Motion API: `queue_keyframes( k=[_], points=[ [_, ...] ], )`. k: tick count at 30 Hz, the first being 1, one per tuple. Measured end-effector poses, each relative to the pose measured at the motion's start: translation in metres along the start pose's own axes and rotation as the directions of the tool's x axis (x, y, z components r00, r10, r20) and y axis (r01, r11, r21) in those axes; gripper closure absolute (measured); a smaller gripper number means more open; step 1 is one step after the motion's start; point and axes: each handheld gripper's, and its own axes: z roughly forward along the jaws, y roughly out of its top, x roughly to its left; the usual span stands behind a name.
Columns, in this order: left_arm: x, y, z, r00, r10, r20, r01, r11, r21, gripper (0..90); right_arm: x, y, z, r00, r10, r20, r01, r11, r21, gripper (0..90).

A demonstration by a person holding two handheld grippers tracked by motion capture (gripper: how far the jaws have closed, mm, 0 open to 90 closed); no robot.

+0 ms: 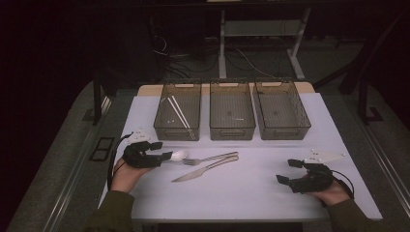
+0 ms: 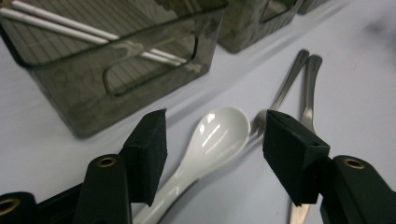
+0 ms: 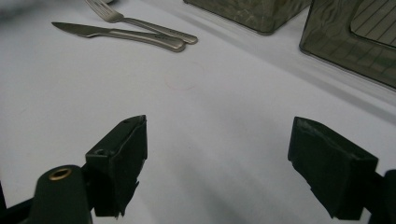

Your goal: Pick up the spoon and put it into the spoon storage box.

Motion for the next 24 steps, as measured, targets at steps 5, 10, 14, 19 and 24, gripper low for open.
queue_keyframes(
  k=[5, 10, 14, 19, 24],
  points=[
    [0.005, 0.009, 0.013, 0.9995, 0.024, 0.022, -0.024, 0.9997, 0.005, 39.1, -0.001, 0.0, 0.0, 1.0, 0.001, 0.002, -0.001, 1.0, 0.0, 19.6],
    [0.01, 0.008, 0.03, 0.9988, 0.025, 0.042, -0.026, 0.9993, 0.027, 40.3, -0.001, 0.0, 0.0, 1.0, 0.004, 0.005, -0.004, 1.0, 0.0, 19.6],
    [0.01, 0.003, 0.039, 0.9984, 0.032, 0.047, -0.035, 0.9965, 0.076, 41.5, 0.0, -0.001, -0.001, 1.0, 0.004, 0.005, -0.004, 1.0, 0.002, 19.6],
    [0.011, -0.004, 0.046, 0.9982, 0.042, 0.043, -0.047, 0.9907, 0.127, 42.0, 0.0, -0.001, 0.0, 1.0, -0.003, 0.005, 0.003, 1.0, 0.003, 19.6],
    [0.01, -0.008, 0.049, 0.9979, 0.044, 0.048, -0.051, 0.987, 0.153, 42.1, 0.001, -0.001, 0.0, 1.0, -0.004, 0.007, 0.004, 1.0, 0.003, 19.6]
  ],
)
